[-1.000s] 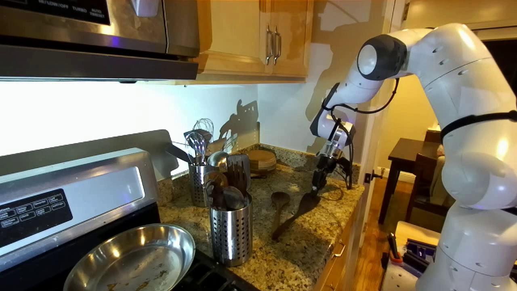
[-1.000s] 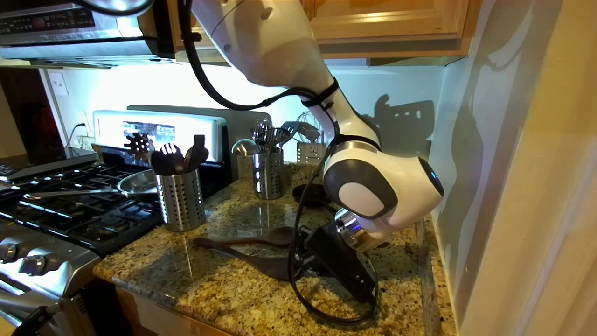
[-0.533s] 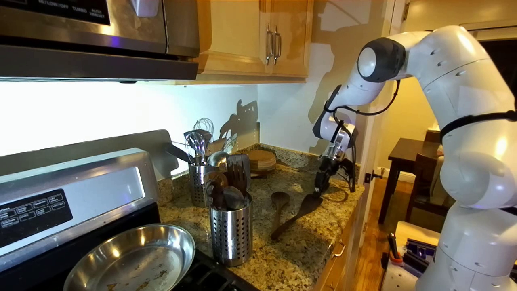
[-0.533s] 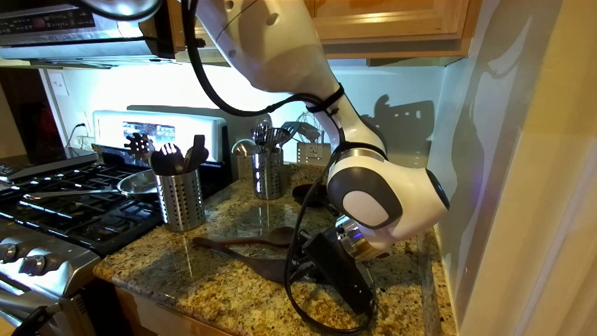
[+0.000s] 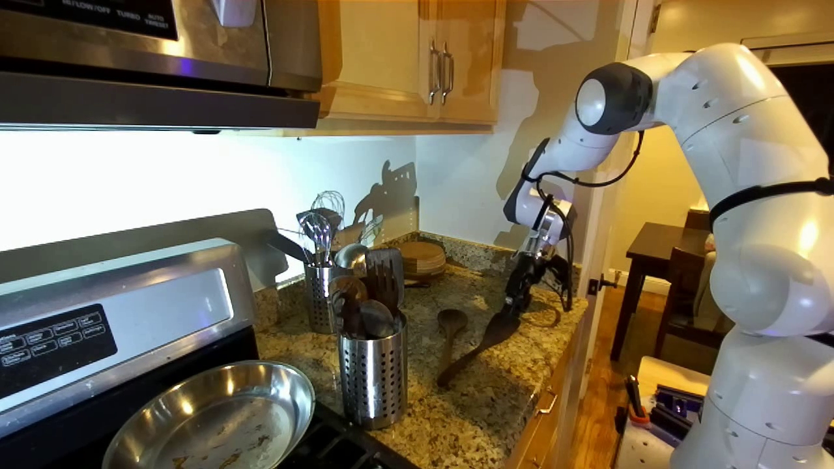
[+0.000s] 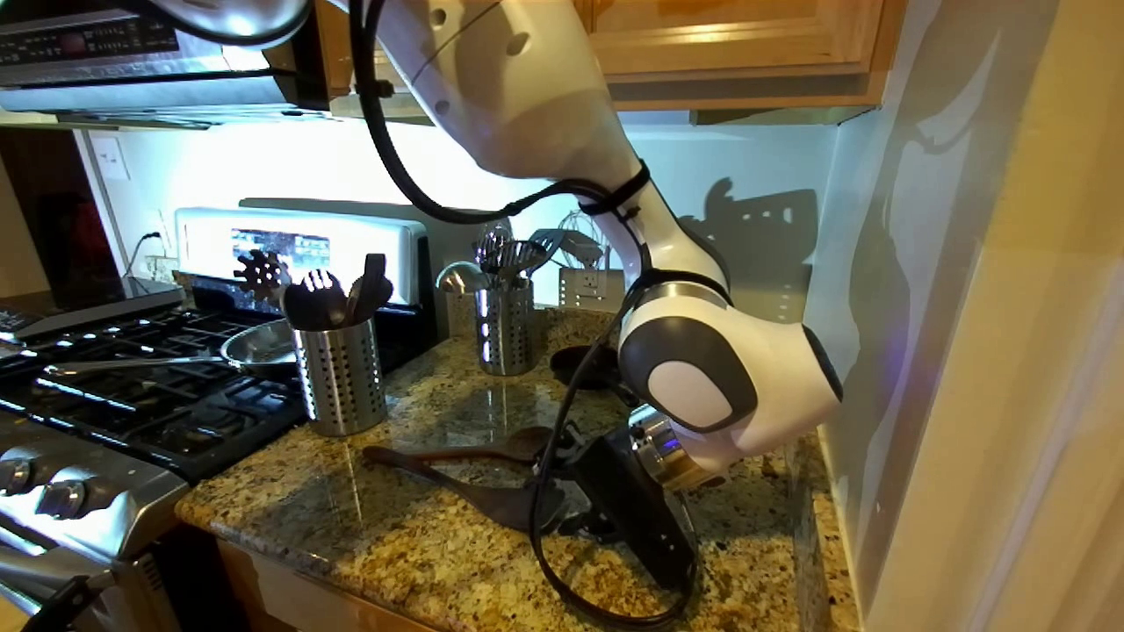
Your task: Place the wooden spatula in the cutlery holder at the front of the countertop
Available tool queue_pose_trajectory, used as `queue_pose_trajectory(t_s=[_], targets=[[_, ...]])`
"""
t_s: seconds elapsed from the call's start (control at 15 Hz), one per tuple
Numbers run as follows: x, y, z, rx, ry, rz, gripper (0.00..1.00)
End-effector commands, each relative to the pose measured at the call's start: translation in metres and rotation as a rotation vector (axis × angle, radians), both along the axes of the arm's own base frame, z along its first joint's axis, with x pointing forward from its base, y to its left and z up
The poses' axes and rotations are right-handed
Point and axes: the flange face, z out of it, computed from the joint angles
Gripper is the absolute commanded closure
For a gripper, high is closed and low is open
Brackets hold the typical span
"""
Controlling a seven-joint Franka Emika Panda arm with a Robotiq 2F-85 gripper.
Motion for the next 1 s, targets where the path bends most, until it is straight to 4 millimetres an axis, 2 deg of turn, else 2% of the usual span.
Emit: queue_pose_trajectory(t_s=[0.0,0.4,0.6,0.73,0.93], targets=[[-0.0001,-0.0061,0.0018,0.014,0.023,-0.011,0.55],[-0.0003,-0.0064,0.0005,0.019,0.022,-0.014,0.93],[-0.0019,-0.007,-0.0008,0.024,0.022,-0.019,0.96],[-0.0039,-0.0078,-0.0006,0.033,0.022,-0.025,0.92],[-0.0069,-0.0092,-0.0002,0.044,0.023,-0.033,0.93]])
